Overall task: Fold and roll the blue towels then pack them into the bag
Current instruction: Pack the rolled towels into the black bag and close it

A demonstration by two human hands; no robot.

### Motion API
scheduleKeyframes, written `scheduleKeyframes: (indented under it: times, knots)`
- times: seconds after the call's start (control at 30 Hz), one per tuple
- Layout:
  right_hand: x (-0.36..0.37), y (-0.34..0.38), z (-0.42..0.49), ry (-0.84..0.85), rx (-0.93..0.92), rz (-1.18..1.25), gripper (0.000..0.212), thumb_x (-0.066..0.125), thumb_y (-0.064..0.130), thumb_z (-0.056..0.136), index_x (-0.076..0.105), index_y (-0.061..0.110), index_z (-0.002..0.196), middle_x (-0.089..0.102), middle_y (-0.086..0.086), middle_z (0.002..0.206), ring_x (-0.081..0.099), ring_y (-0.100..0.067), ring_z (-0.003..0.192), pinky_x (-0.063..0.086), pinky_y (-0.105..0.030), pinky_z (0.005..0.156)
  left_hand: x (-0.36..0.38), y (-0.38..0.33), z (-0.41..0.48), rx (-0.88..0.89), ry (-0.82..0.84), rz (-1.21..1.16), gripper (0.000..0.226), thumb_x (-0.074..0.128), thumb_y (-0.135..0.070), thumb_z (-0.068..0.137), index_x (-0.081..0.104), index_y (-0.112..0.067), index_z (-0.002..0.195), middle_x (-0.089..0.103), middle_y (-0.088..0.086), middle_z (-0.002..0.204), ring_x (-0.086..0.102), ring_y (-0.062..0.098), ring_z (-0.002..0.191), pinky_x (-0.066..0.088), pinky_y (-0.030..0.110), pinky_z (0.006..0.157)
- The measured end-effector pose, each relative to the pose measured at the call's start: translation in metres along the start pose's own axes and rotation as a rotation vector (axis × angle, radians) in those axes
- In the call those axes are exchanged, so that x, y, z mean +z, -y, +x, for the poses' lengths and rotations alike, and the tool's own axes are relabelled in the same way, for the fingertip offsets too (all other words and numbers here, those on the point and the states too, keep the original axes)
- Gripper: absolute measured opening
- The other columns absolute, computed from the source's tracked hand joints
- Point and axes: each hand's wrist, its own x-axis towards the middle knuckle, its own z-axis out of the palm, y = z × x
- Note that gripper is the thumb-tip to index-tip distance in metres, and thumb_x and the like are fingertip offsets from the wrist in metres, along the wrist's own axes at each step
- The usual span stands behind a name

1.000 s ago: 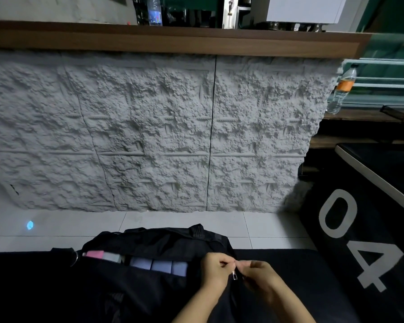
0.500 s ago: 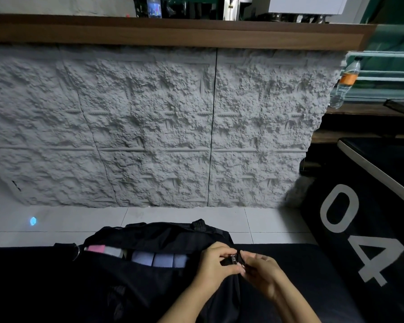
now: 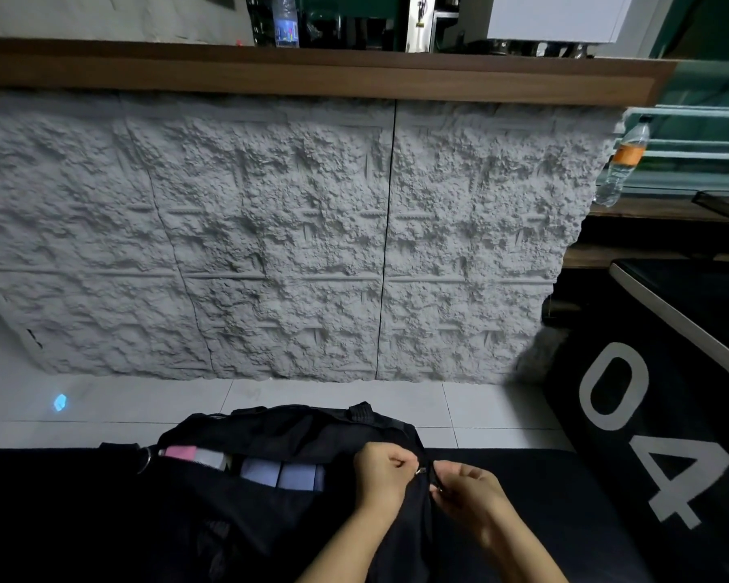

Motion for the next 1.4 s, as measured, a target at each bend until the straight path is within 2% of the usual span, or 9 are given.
scheduleKeyframes:
  times: [0.07,0.13,0.33,0.53,0.77,0.93,1.03,1.2,1.4]
  knots:
    - [0.001,0.0,0.0,-0.014,-0.013,-0.019,0.022,0.047,-0.011,0.092,0.067,-0.006,0.084,0.069,-0.013,0.064,0.066,-0.018,0.059,0.053,-0.025,0.056,-0.002,-0.002,0.002,-0.088,-0.002,-0.075,0.041,0.068,0.013,0.07,0.065,-0.025,0.055,0.064,-0.008,0.053,0.063,0.006,0.056,0.048,0.012,0.055]
    - [0.002,0.001,0.0,-0.02,-0.018,-0.022,0.023,0.047,-0.011,0.091,0.067,-0.006,0.082,0.069,-0.013,0.063,0.065,-0.019,0.059,0.054,-0.025,0.057,-0.006,-0.003,0.004,-0.092,0.023,-0.079,0.037,0.071,0.014,0.068,0.062,-0.021,0.06,0.064,-0.004,0.06,0.06,0.01,0.06,0.047,0.011,0.056]
    - [0.001,0.008,-0.001,-0.051,-0.045,-0.046,0.024,0.049,-0.015,0.088,0.066,-0.007,0.074,0.067,-0.014,0.062,0.065,-0.016,0.053,0.054,-0.019,0.049,-0.032,-0.006,0.008,0.009,-0.018,0.112,0.043,0.077,0.008,0.064,0.053,-0.026,0.059,0.056,-0.007,0.063,0.053,0.003,0.056,0.044,0.009,0.053]
    - [0.001,0.011,0.001,-0.112,-0.077,-0.113,0.023,0.054,-0.011,0.088,0.065,-0.002,0.07,0.064,-0.008,0.055,0.06,-0.011,0.046,0.051,-0.018,0.045,-0.084,-0.001,0.007,0.024,-0.112,0.236,0.044,0.078,0.009,0.063,0.051,-0.025,0.059,0.054,-0.006,0.065,0.053,0.008,0.059,0.039,0.008,0.049]
    - [-0.002,0.014,0.003,-0.137,-0.103,-0.185,0.01,0.057,-0.006,0.087,0.067,-0.007,0.085,0.066,-0.013,0.066,0.061,-0.019,0.058,0.051,-0.022,0.05,-0.159,-0.003,0.0,0.021,-0.231,0.323,0.043,0.08,0.008,0.06,0.051,-0.024,0.059,0.056,-0.004,0.065,0.059,0.017,0.063,0.052,0.027,0.06]
    - [-0.003,0.012,0.01,-0.158,-0.093,-0.207,0.008,0.06,-0.004,0.086,0.066,-0.007,0.091,0.066,-0.015,0.075,0.06,-0.021,0.065,0.051,-0.023,0.054,-0.223,-0.005,-0.003,-0.018,-0.314,0.345,0.037,0.08,0.008,0.06,0.056,-0.019,0.062,0.058,0.0,0.067,0.059,0.02,0.067,0.051,0.029,0.066]
    - [-0.002,0.011,0.012,-0.174,-0.089,-0.236,0.005,0.062,-0.004,0.085,0.067,-0.005,0.086,0.065,-0.012,0.068,0.059,-0.018,0.059,0.049,-0.018,0.045,-0.26,-0.004,-0.002,-0.047,-0.368,0.355,0.029,0.08,0.009,0.059,0.061,-0.012,0.067,0.06,0.003,0.068,0.057,0.02,0.068,0.043,0.025,0.064]
    - [0.001,0.01,0.011,-0.185,-0.089,-0.246,0.005,0.063,-0.004,0.084,0.067,-0.004,0.081,0.064,-0.014,0.069,0.058,-0.019,0.059,0.048,-0.017,0.043,-0.289,-0.003,-0.005,-0.089,-0.41,0.342,0.025,0.08,0.01,0.059,0.066,-0.005,0.074,0.062,0.009,0.073,0.058,0.022,0.069,0.043,0.026,0.068]
    - [0.001,0.009,0.014,-0.28,-0.097,-0.356,0.008,0.065,-0.001,0.082,0.069,-0.005,0.087,0.066,-0.016,0.072,0.06,-0.021,0.061,0.049,-0.026,0.052,-0.317,0.011,-0.004,-0.103,-0.466,0.378,0.023,0.076,0.013,0.062,0.063,-0.005,0.069,0.059,0.01,0.069,0.055,0.023,0.067,0.038,0.023,0.065]
